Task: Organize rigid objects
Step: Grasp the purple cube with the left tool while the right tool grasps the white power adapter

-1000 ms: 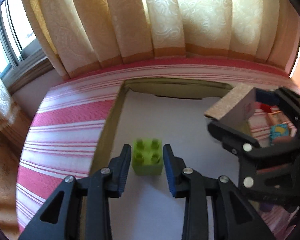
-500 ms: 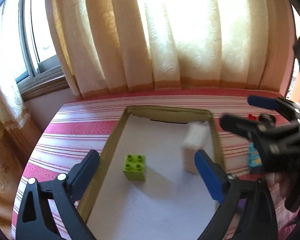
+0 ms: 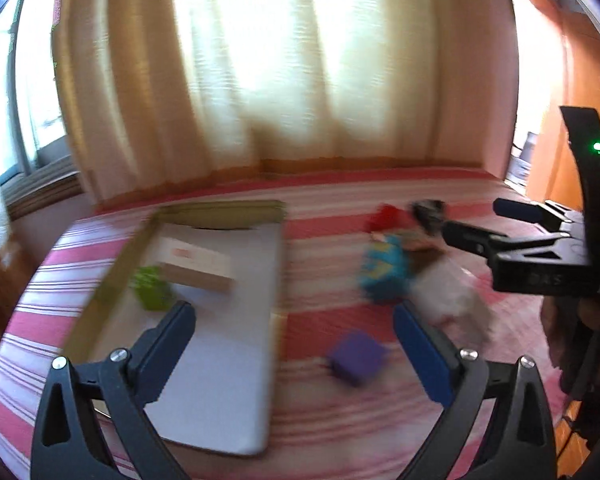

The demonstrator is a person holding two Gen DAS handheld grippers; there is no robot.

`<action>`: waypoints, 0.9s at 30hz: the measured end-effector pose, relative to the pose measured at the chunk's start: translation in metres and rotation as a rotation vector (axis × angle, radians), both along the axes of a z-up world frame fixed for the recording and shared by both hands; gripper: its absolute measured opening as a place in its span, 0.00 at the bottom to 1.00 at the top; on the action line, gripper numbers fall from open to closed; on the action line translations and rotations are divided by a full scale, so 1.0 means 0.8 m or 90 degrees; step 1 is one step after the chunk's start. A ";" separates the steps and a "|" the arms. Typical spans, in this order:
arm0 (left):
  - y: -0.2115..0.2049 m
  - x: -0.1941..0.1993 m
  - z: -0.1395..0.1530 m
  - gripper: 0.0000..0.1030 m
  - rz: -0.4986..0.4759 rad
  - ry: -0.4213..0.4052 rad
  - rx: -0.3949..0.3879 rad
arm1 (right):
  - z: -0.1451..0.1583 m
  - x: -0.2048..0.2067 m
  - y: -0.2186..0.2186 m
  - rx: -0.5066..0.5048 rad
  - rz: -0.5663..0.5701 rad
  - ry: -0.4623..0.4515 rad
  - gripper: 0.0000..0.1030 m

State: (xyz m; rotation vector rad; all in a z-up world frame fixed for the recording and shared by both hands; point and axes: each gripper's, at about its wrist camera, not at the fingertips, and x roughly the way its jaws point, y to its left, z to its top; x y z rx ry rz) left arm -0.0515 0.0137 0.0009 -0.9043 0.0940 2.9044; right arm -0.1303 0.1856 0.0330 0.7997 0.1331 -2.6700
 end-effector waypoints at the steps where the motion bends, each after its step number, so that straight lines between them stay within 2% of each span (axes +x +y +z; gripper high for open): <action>1: 0.013 0.003 -0.005 0.97 -0.015 -0.005 0.000 | -0.005 0.005 0.014 -0.006 -0.020 0.001 0.99; 3: 0.037 0.003 -0.017 0.95 -0.040 -0.025 -0.003 | -0.014 0.014 0.036 -0.014 -0.053 -0.002 0.99; 4: 0.044 0.001 -0.023 0.91 -0.045 -0.036 -0.005 | -0.018 0.016 0.043 -0.015 -0.059 -0.008 0.99; 6: 0.056 -0.004 -0.035 0.81 -0.058 -0.066 -0.002 | -0.027 0.019 0.048 -0.009 -0.058 -0.020 0.99; 9: 0.064 -0.010 -0.046 0.77 -0.066 -0.092 0.012 | -0.035 0.031 0.050 -0.005 -0.049 -0.021 0.99; 12: 0.068 -0.019 -0.058 0.67 -0.062 -0.125 0.015 | -0.045 0.041 0.050 -0.012 -0.026 -0.030 0.99; 14: 0.067 -0.023 -0.063 0.66 -0.056 -0.137 0.018 | -0.051 0.045 0.046 -0.016 -0.013 -0.037 0.96; 18: 0.062 -0.033 -0.067 0.66 -0.046 -0.143 0.027 | -0.060 0.045 0.040 -0.016 0.007 -0.054 0.80; 25: 0.055 -0.046 -0.073 0.66 -0.026 -0.141 0.035 | -0.073 0.037 0.019 0.023 0.042 -0.093 0.80; 27: 0.052 -0.047 -0.078 0.61 -0.018 -0.157 0.041 | -0.076 0.035 0.018 0.029 0.043 -0.102 0.77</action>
